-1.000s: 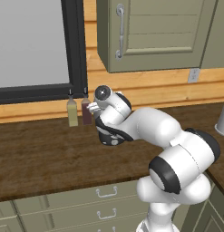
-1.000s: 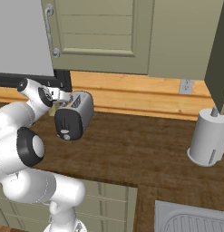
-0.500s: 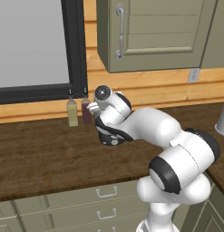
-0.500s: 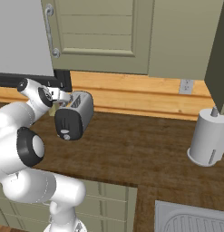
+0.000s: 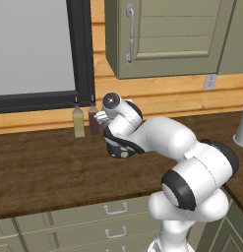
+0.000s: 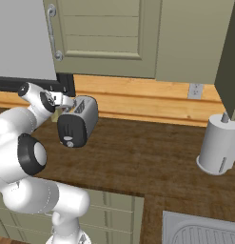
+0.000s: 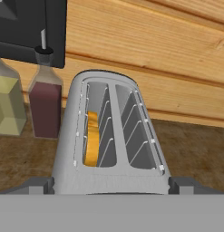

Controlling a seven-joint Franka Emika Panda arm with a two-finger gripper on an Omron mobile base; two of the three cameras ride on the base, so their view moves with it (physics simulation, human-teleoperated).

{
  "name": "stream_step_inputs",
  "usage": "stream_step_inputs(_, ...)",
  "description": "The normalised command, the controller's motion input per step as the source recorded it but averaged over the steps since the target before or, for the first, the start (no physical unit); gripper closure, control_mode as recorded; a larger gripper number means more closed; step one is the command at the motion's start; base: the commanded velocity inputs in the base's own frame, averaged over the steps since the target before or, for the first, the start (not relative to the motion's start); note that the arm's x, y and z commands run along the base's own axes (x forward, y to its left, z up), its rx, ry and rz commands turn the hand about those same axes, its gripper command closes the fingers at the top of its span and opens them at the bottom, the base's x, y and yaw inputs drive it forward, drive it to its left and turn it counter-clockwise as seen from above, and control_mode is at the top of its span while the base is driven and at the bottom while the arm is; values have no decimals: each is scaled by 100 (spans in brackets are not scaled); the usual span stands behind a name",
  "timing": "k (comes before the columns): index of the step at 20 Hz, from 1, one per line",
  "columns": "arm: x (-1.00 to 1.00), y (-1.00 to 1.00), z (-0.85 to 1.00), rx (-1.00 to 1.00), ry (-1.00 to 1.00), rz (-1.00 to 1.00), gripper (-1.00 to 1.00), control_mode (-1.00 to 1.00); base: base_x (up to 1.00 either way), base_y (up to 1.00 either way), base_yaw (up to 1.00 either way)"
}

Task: Start the toaster. Once the lever pops up, take the bread to the plate on the dining counter.

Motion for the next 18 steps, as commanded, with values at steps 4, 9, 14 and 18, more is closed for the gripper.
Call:
stream_step_inputs(4, 0, 0, 0, 0, 0, 0, -100, -100, 0, 0, 0)
stream_step_inputs(9, 0, 0, 0, 0, 0, 0, -100, -100, 0, 0, 0)
stream_step_inputs(14, 0, 0, 0, 0, 0, 0, -100, -100, 0, 0, 0)
stream_step_inputs(18, 0, 0, 0, 0, 0, 0, -100, -100, 0, 0, 0)
